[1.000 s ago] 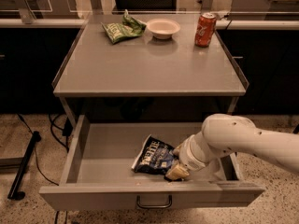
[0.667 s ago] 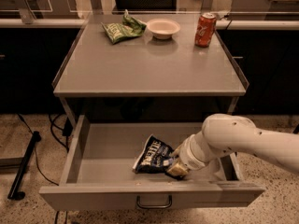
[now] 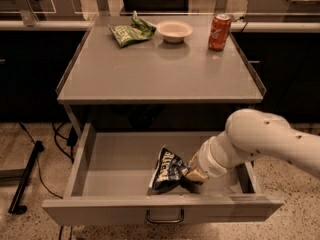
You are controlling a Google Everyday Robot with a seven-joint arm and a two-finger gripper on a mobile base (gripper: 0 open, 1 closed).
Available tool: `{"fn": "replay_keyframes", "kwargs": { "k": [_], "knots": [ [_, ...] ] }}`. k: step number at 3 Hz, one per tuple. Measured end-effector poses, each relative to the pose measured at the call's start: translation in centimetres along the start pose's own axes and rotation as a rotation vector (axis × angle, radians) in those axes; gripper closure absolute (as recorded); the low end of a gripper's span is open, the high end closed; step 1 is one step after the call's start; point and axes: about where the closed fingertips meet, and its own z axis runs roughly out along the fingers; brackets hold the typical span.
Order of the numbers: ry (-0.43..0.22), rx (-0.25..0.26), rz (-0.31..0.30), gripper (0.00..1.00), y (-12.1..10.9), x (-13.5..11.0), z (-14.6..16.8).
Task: Pick blue chip bag from top drawer and place on counter
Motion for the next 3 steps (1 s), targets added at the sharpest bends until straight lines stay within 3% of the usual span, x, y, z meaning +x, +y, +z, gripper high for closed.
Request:
{"fn": "replay_keyframes", "kwargs": {
  "k": [1,2,3],
  "knots": [
    [0.018,0.028,-0.044,1.0,-1.0,-1.8,-5.4],
    [0.014,0.097,-0.08,1.0,-3.6,-5.1,-11.1],
    [0.014,0.097,-0.08,1.0,-3.6,-5.1,-11.1]
  ]
}}
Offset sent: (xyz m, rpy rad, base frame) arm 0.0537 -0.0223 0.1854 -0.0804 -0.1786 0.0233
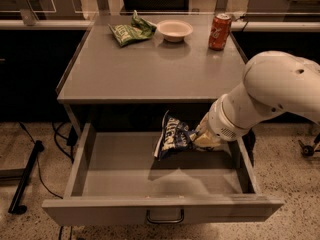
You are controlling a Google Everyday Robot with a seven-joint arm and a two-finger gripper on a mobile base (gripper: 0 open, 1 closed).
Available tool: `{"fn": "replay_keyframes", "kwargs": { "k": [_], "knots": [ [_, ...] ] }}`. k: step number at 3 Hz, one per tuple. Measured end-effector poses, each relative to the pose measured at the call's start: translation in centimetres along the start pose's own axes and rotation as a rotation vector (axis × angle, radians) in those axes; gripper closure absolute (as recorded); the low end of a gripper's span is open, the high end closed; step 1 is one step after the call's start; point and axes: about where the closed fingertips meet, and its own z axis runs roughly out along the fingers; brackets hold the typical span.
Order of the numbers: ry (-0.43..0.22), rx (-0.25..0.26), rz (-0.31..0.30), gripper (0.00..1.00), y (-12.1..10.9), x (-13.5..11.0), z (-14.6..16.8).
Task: Pick blue chip bag from top drawer and place on counter
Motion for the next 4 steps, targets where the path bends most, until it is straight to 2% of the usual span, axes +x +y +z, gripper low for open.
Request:
{"fn": "replay_keyframes", "kwargs": {
  "k": [1,2,3,4],
  "knots": [
    [0.015,0.041,-0.029,1.0,-1.1,-3.0,-4.5],
    [0.034,0.1,-0.056,1.0,-3.5,-5.9,-9.0],
    [0.041,0.153,-0.097,1.0,-7.2,-8.9,-11.1],
    [0.008,0.182,-0.142,1.0,-11.4,-11.8,-11.0]
  ]
}}
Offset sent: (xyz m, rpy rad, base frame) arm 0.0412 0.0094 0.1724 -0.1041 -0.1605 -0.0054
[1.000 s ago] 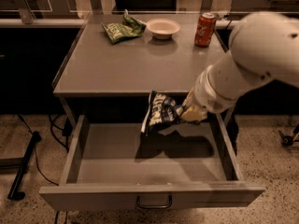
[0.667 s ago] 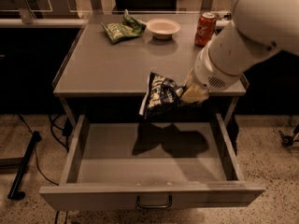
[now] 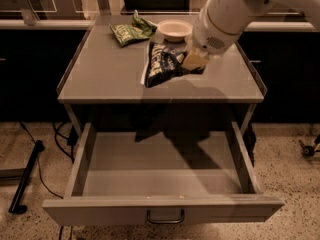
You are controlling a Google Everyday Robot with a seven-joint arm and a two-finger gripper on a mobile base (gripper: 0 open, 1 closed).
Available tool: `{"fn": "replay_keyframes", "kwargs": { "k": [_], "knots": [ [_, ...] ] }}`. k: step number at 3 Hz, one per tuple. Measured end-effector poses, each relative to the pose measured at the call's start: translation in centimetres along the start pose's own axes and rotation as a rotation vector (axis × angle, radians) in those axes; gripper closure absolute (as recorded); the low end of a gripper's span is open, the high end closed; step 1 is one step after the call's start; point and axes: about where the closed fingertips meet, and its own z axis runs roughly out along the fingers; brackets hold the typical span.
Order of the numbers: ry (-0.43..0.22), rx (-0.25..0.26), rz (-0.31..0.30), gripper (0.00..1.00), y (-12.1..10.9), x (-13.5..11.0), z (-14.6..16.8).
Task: Pick blue chip bag from top drawer and place on counter
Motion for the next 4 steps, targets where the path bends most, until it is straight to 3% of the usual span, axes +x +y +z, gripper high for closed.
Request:
{"fn": "replay_keyframes", "kwargs": {
  "k": [1,2,3,4],
  "knots": [
    [-0.068,-0.015,0.005,1.0,-3.6,-1.8,2.6],
    [-0.13,-0.061,0.048,1.0,-4.8,-2.2,5.1],
    [-0.221,-0.128,0.116,1.0,-4.4,-1.6,7.9],
    [-0.302,-0.162,0.16,1.0,-3.5,-0.6,9.0]
  ]
}}
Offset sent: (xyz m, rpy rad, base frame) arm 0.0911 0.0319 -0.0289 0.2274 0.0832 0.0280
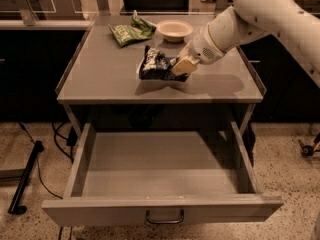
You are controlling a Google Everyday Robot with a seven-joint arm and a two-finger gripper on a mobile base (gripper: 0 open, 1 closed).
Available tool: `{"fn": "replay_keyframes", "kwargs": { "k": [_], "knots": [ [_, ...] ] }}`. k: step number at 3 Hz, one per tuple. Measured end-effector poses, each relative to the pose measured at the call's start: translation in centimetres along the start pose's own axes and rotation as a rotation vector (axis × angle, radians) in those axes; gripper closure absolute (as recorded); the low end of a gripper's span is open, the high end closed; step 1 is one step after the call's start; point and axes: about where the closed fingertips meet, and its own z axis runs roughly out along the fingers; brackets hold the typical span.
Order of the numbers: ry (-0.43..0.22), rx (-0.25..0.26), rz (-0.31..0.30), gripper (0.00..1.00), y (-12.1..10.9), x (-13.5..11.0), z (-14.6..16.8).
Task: Pick blue chip bag from top drawer and place on counter
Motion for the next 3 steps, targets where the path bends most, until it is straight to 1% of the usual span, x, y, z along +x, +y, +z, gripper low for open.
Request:
{"fn": "replay_keyframes", "kwargs": {
  "k": [1,2,3],
  "knots": [
    [-0.057,-0.011,0.014,1.0,0.87,1.55,0.91],
    [-0.059,-0.01,0.014,0.81,0.9,1.66,0.9],
    [-0.059,-0.01,0.014,0.58,0.9,1.66,0.9]
  ]
}}
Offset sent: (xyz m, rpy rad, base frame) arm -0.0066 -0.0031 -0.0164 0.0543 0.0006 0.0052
